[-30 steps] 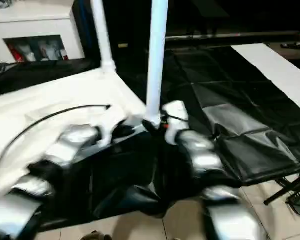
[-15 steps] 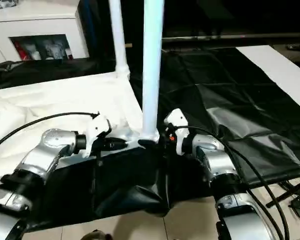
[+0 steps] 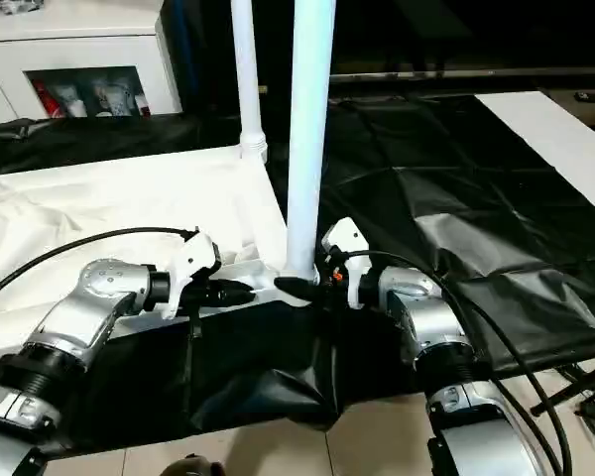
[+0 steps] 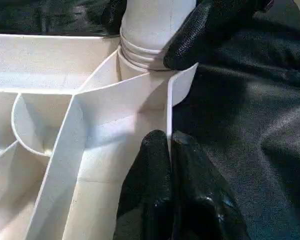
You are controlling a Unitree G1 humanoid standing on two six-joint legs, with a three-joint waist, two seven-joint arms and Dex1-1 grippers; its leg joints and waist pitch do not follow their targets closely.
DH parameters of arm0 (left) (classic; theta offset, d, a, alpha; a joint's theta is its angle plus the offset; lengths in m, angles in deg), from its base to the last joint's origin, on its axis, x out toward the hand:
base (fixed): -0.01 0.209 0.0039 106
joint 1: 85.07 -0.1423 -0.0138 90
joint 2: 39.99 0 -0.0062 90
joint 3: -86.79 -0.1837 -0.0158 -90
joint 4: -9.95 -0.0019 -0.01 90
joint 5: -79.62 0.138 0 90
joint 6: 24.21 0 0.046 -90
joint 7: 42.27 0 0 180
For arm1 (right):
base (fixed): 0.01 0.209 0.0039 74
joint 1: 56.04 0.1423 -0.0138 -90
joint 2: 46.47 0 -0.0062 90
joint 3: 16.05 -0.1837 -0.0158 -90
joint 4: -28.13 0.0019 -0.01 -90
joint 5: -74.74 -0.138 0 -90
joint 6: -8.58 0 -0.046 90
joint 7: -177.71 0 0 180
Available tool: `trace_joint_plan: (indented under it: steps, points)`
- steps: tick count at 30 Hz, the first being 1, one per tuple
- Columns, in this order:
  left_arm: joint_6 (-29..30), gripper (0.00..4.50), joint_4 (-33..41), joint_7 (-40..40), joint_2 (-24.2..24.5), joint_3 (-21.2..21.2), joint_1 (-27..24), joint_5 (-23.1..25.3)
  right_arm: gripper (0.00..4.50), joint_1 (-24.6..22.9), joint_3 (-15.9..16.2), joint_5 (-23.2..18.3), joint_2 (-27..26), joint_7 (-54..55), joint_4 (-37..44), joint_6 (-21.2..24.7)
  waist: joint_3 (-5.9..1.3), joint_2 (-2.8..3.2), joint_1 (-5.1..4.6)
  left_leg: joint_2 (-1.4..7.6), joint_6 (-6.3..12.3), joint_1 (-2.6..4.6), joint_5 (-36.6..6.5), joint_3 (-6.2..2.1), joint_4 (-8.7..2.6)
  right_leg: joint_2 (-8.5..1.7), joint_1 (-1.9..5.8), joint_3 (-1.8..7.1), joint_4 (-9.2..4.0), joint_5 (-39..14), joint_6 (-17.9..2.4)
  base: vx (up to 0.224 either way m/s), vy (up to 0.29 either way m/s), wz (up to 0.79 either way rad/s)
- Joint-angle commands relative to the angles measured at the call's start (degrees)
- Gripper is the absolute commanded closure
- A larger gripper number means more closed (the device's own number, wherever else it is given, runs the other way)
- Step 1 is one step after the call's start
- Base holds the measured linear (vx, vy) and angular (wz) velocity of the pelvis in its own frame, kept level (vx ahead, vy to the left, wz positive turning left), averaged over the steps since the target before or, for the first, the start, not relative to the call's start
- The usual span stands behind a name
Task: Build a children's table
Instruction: Rotate leg to tighten
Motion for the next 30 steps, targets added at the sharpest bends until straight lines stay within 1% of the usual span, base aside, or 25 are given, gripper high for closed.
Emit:
trace_joint_plan:
  steps: [1,3,4,9,10,11,12,13,14,15,16,17,18,19,20,21,22,23,24,25,26,28,29,30]
  points:
    - [-0.32,4.50,2.51,0.65,-0.50,0.41,0.52,-2.22,1.70,0.49,0.72,0.73,-0.02,-0.58,-0.51,-0.40,-4.16,-0.44,-0.25,1.92,2.20,1.11,-12.63,-0.88,-3.95,-3.58,2.84,2.93,-4.16,-14.85,-11.09,0.000,0.000,0.00]
    - [-0.09,4.50,2.53,0.86,-0.43,0.36,0.53,-2.01,1.73,0.37,0.92,1.05,0.09,-0.65,-0.65,-0.61,-4.17,-0.33,-0.31,1.86,2.12,1.11,-12.75,-0.85,-3.92,-3.52,2.86,2.92,-4.15,-14.39,-11.25,0.000,0.000,0.00]
    - [-0.13,4.50,2.34,0.99,-0.38,0.17,0.60,-1.78,1.75,0.28,1.00,1.21,0.11,-0.59,-0.83,-0.81,-4.20,-0.39,-0.27,1.83,2.15,1.12,-12.73,-0.85,-3.88,-3.58,2.92,2.94,-4.14,-14.28,-11.34,0.000,0.000,0.00]
    - [-0.29,4.50,1.16,0.12,-0.60,-0.13,1.08,-1.05,1.78,0.17,0.20,1.49,-1.01,3.05,-1.86,-0.82,-4.23,-0.19,-0.39,1.87,1.94,1.20,-13.05,-0.87,-3.91,-3.51,2.87,2.92,-4.09,-13.80,-11.67,0.000,0.000,0.00]
    - [-0.86,4.50,-0.41,-2.21,-1.08,-0.22,1.83,0.27,1.78,0.40,-0.40,2.13,-1.99,6.99,-3.26,-1.20,-4.09,-0.09,-0.58,1.82,1.46,1.25,-13.80,-0.91,-4.01,-3.60,2.72,2.94,-4.30,-14.82,-11.65,0.000,0.000,0.00]
    - [-1.12,4.50,-2.21,-5.16,-1.62,-0.33,2.71,1.84,1.78,0.60,-1.05,2.62,-3.02,10.84,-4.54,-1.34,-4.10,-0.13,-0.62,1.74,1.25,1.28,-14.21,-0.94,-4.06,-3.61,2.84,2.90,-4.38,-15.52,-11.46,0.000,0.000,0.00]
    - [-1.17,4.50,-4.02,-7.80,-2.12,-0.49,3.62,3.28,1.78,0.79,-1.67,2.98,-4.13,14.56,-5.49,-1.21,-3.92,-0.11,-0.84,1.66,0.68,1.42,-15.11,-0.95,-4.17,-3.52,2.59,2.97,-4.71,-17.29,-10.77,0.000,0.000,0.00]
    - [-1.11,4.50,-5.08,-9.35,-2.40,-0.61,4.16,4.13,1.78,0.90,-2.05,3.16,-4.80,16.66,-5.95,-1.06,-3.96,-0.13,-0.97,1.70,-0.09,1.55,-16.03,-1.14,-4.30,-3.69,2.77,2.90,-4.82,-19.02,-10.28,0.000,0.000,0.00]
    - [-1.48,4.50,-6.54,-11.77,-3.10,-0.58,4.95,4.99,1.78,1.22,-2.77,3.31,-5.87,20.20,-6.72,-0.81,-3.97,-0.18,-0.95,1.68,-0.24,1.57,-16.04,-1.14,-4.30,-3.71,2.79,2.88,-4.88,-19.42,-9.95,0.000,0.000,0.00]
    - [-1.37,4.50,-7.22,-12.89,-3.55,-0.44,5.37,5.18,1.78,1.49,-3.22,3.29,-6.41,22.07,-7.26,-0.61,-3.81,-0.15,-1.22,1.65,-0.46,1.58,-16.75,-1.17,-4.40,-3.66,2.60,2.92,-5.05,-20.28,-9.54,0.000,0.000,0.00]
    - [-0.72,4.50,-9.55,-16.75,-5.34,0.01,6.92,5.74,1.78,2.61,-4.98,3.20,-8.45,29.58,-9.45,0.18,-3.88,-0.03,-1.41,1.62,-0.78,1.76,-17.43,-1.17,-4.38,-3.74,2.51,2.95,-5.14,-20.73,-9.57,0.000,0.000,0.00]
    - [-0.72,4.50,-9.55,-16.75,-5.34,0.01,6.92,5.74,1.78,2.61,-4.98,3.20,-8.45,29.58,-9.45,0.18,-3.84,-0.07,-1.59,1.54,-0.95,1.80,-17.60,-1.13,-4.37,-3.68,2.40,2.96,-5.24,-21.00,-9.60,0.000,0.000,0.00]
    - [0.87,4.50,-12.49,-22.07,-7.49,0.08,9.22,7.01,1.78,4.18,-5.96,3.58,-10.24,36.48,-11.78,0.53,-3.82,0.15,-1.73,1.54,-1.35,1.89,-18.19,-1.24,-4.43,-3.67,2.39,2.90,-5.28,-21.64,-9.45,0.000,0.000,0.00]
    - [1.06,4.50,-12.91,-22.84,-7.77,0.08,9.55,7.20,1.78,4.40,-6.01,3.68,-10.44,37.32,-12.08,0.51,-3.74,0.19,-1.76,1.54,-1.81,2.27,-19.49,-1.26,-4.42,-3.65,2.14,2.85,-5.57,-22.85,-9.23,0.000,0.000,0.00]
    - [1.91,4.50,-16.78,-28.81,-10.28,0.66,12.34,8.03,1.78,6.50,-6.50,4.46,-11.87,43.89,-14.87,0.00,-3.75,0.13,-1.82,1.47,-1.90,2.26,-19.68,-1.23,-4.38,-3.70,2.20,2.84,-5.66,-23.19,-8.99,0.000,0.000,0.00]
    - [1.84,4.50,-18.12,-30.87,-11.28,1.02,13.42,8.19,1.78,7.38,-7.03,4.22,-12.52,45.55,-15.84,-0.16,-3.77,0.26,-1.81,1.39,-1.89,2.29,-19.68,-1.20,-4.34,-3.65,2.09,2.85,-5.76,-23.26,-8.91,0.000,0.000,0.00]
    - [1.50,4.50,-19.72,-32.72,-12.61,1.31,14.77,8.24,1.78,8.64,-7.66,4.08,-13.29,48.05,-17.08,-0.52,-3.85,0.10,-1.76,1.41,-1.98,2.42,-19.86,-1.21,-4.30,-3.68,2.11,2.84,-5.85,-22.85,-9.02,0.000,0.000,0.00]
    - [0.91,4.50,-20.87,-33.68,-13.49,1.36,15.70,8.36,1.78,9.55,-8.16,3.83,-13.84,48.89,-17.88,-0.56,-3.90,-0.13,-1.73,1.33,-1.57,2.10,-19.25,-1.19,-4.30,-3.70,2.29,2.82,-5.78,-22.02,-9.00,0.000,0.000,0.00]
    - [0.22,4.50,-21.30,-33.86,-14.17,1.21,16.25,8.43,1.78,10.10,-8.42,3.34,-14.33,48.01,-18.14,-0.43,-4.00,-0.12,-1.64,1.38,-1.34,1.92,-18.63,-1.27,-4.32,-3.75,2.55,2.78,-5.57,-21.16,-9.00,0.000,0.000,0.00]
    - [-0.21,4.50,-21.46,-33.70,-14.54,1.06,16.55,8.44,1.78,10.41,-8.45,3.25,-14.59,47.55,-18.23,-0.47,-4.12,-0.18,-1.57,1.39,-0.66,1.48,-17.17,-1.27,-4.32,-3.75,2.86,2.78,-5.32,-19.05,-8.95,0.000,0.000,0.00]
    - [-0.62,4.50,-21.56,-33.42,-14.78,0.88,16.75,8.47,1.78,10.59,-8.49,3.36,-14.74,47.41,-18.21,-0.87,-4.24,-0.26,-1.52,1.39,-0.04,1.18,-15.48,-1.23,-4.26,-3.76,3.09,2.80,-4.95,-16.46,-9.28,0.000,0.000,0.00]
    - [-2.57,4.50,-21.69,-32.34,-14.86,0.11,16.71,8.94,1.78,10.83,-8.52,3.62,-14.87,47.51,-18.25,-1.51,-4.39,-0.35,-1.48,1.36,0.94,0.99,-13.36,-1.13,-4.02,-3.83,3.24,2.80,-4.60,-13.29,-10.10,0.000,0.000,0.00]
    - [-2.57,4.50,-21.69,-32.34,-14.86,0.11,16.71,8.94,1.78,10.83,-8.52,3.62,-14.87,47.51,-18.25,-1.51,-4.44,-0.36,-1.48,1.35,1.21,0.98,-12.70,-1.11,-3.95,-3.79,3.28,2.79,-4.46,-12.35,-10.40,0.000,0.000,0.00]
    - [-3.01,4.50,-21.97,-31.88,-14.84,-0.10,16.68,9.04,1.43,10.96,-8.75,3.44,-14.88,47.86,-18.50,-2.06,-4.52,-0.42,-1.39,1.36,1.79,0.97,-11.42,-1.03,-3.84,-3.76,3.30,2.79,-4.20,-10.43,-11.16,0.000,0.000,0.00]
